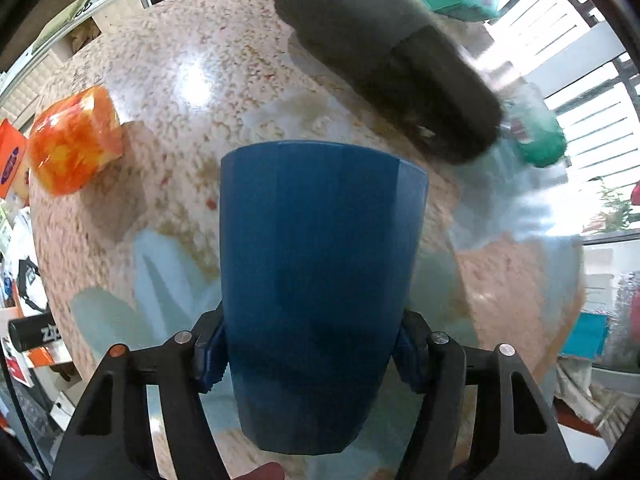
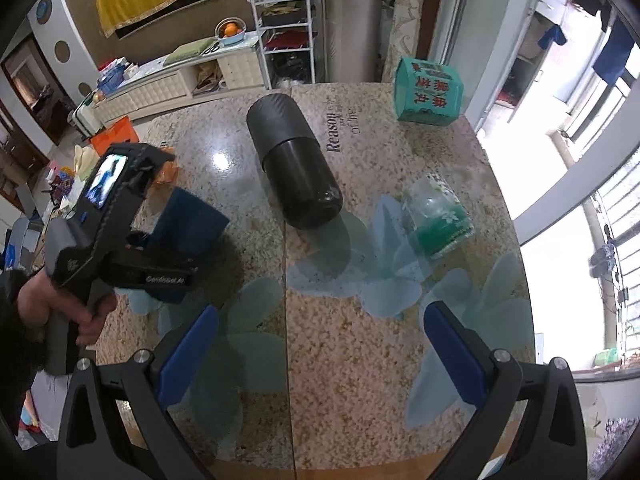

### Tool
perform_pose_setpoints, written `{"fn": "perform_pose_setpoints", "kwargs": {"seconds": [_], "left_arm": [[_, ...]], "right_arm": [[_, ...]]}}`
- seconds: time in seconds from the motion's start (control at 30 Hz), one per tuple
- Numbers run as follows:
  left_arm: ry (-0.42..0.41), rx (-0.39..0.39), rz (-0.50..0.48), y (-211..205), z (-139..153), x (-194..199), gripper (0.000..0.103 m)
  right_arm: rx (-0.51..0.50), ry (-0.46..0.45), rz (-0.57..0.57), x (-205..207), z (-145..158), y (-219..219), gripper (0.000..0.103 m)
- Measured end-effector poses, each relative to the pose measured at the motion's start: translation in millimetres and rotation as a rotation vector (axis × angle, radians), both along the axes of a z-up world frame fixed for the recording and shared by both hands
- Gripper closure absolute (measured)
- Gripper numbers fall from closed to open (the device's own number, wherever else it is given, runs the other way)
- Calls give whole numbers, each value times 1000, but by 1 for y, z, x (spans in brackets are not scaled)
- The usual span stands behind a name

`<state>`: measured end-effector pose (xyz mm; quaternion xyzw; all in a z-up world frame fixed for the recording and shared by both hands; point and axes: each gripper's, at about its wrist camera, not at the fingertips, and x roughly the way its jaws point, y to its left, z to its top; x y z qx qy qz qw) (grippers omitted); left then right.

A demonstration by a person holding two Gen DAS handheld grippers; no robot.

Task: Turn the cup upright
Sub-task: 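Lift the blue cup with the left tool and rotate it upright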

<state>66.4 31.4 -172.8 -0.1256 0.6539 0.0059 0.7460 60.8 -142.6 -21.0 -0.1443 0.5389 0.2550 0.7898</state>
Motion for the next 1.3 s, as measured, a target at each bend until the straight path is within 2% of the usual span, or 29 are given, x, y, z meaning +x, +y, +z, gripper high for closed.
{"fn": "perform_pose_setpoints", "kwargs": {"seconds": [0.2,0.4,0.7,1.0,1.3], "left_arm": [[-53,-31,-14,-23,47,-36,33],[-35,-57,51,-59,78,-64,33],[67,-65,204,-102,38,-72,33],[70,-39,306,-138,8,-71,33],[95,-18,360,-140,-6,-63,33]], "right_arm": [[-1,-13,-61,-11,8,-15,0],[-5,-1,-63,-12,7,-27,0],[-18,33,26,-2,-2,-50,0],[-31,81,130,9,-27,-71,0],[-21,108,182,12,-34,-75,0]]}}
